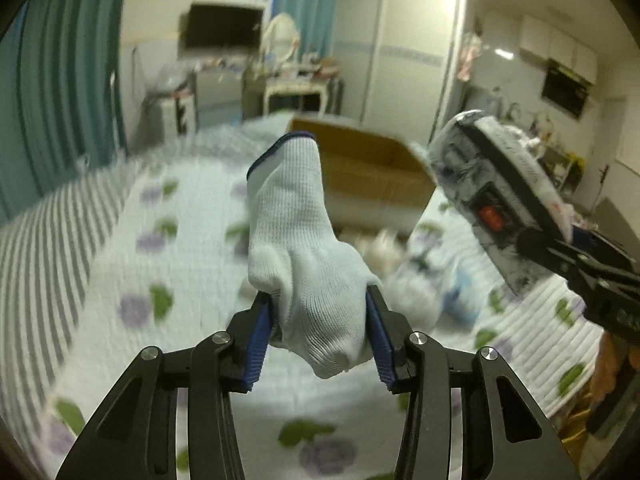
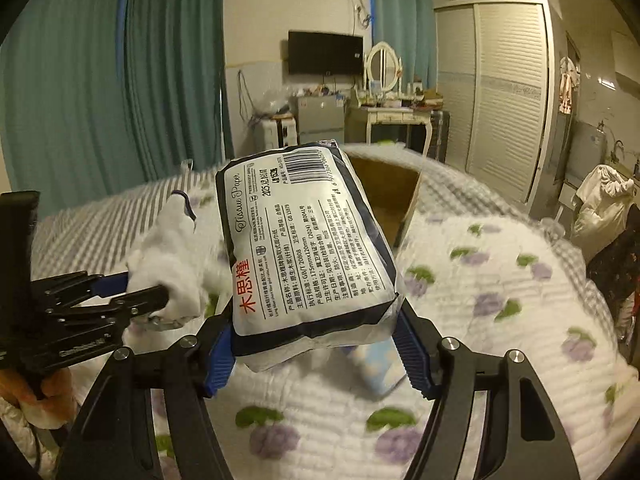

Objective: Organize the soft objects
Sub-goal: 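Carry both items over the cardboard box and open both grippers to drop them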

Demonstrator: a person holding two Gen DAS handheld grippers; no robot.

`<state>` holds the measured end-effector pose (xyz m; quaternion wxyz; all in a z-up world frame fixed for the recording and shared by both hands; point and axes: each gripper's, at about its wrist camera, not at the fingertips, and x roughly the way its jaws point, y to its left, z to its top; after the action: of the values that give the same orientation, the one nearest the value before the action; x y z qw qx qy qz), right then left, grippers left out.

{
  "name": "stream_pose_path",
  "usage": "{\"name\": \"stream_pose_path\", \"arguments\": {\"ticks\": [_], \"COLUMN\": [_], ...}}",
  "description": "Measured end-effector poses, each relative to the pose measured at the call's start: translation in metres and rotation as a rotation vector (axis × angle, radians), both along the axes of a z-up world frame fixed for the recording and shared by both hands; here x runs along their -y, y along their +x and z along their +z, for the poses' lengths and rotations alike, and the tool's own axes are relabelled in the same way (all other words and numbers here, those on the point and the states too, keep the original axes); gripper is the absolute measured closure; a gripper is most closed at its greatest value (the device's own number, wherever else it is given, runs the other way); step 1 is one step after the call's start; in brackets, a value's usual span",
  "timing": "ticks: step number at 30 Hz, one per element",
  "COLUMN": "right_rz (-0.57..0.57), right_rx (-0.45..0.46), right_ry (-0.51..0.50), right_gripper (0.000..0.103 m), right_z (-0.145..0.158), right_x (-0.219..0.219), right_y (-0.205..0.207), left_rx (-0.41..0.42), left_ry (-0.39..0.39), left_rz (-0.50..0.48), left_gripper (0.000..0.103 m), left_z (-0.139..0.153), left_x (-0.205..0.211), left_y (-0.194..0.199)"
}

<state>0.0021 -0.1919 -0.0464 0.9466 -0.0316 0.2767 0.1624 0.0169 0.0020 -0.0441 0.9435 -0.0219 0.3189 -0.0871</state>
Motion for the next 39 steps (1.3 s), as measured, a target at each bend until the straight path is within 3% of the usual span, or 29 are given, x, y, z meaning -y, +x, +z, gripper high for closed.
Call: {"name": "stream_pose_path", "arguments": {"ticks": [6,12,16,23,26,29,33,35,37,39], "right_rz": [0.005,0.007,0.007,-0.001,0.012,0.017,0.027,0.041,0.028,0.026], "right_rx": [0.056,0.066,0.011,-0.072,-0.085,-0.097,-0.119,-0.121,-0.098,-0.071], "right_ry": [0.028,-0.071,-0.075,-0.062,-0.081,-0.069,-0.026,-0.025,-0.034,-0.036], "right_gripper": [0.034,0.034,0.034,0.034,0.034,0.033,0.024,0.019,0.019,0.018], "right_z": [0.058,0.086,0.073,0.022,0.009,-0.002,-0.007,-0.003,0.008,0.023], "right_x": [0.023,0.019,0.012,0.005,0.000,0.004,0.013,0.016,0.017,0.020], "right_y": [0.044,0.129,0.185,0.262,0.279,0.289,0.296,0.294,0.288,0.276], "left_rx": [0.070,0.082,0.054,-0.006,-0.023,-0.011,-0.006,0.001,0.006,0.025], "left_ry": [0.038,0.083,0.095,0.135,0.084,0.147,0.130,0.141,0.146,0.140], "left_rz": [-0.028,-0.061,-0.063,-0.046,-0.059,-0.018,-0.016,-0.001,0.016,0.027], "left_gripper": [0.059,0.059,0.059,0.059,0.058,0.054,0.051,0.048,0.032,0.023], "left_z": [0.044,0.056,0.046,0.005,-0.001,-0.002,0.001,0.007,0.016,0.029], "left_x": [0.016,0.034,0.044,0.048,0.046,0.050,0.048,0.051,0.052,0.052], "left_y": [0.049,0.118,0.163,0.226,0.235,0.235,0.230,0.228,0.225,0.217]}}
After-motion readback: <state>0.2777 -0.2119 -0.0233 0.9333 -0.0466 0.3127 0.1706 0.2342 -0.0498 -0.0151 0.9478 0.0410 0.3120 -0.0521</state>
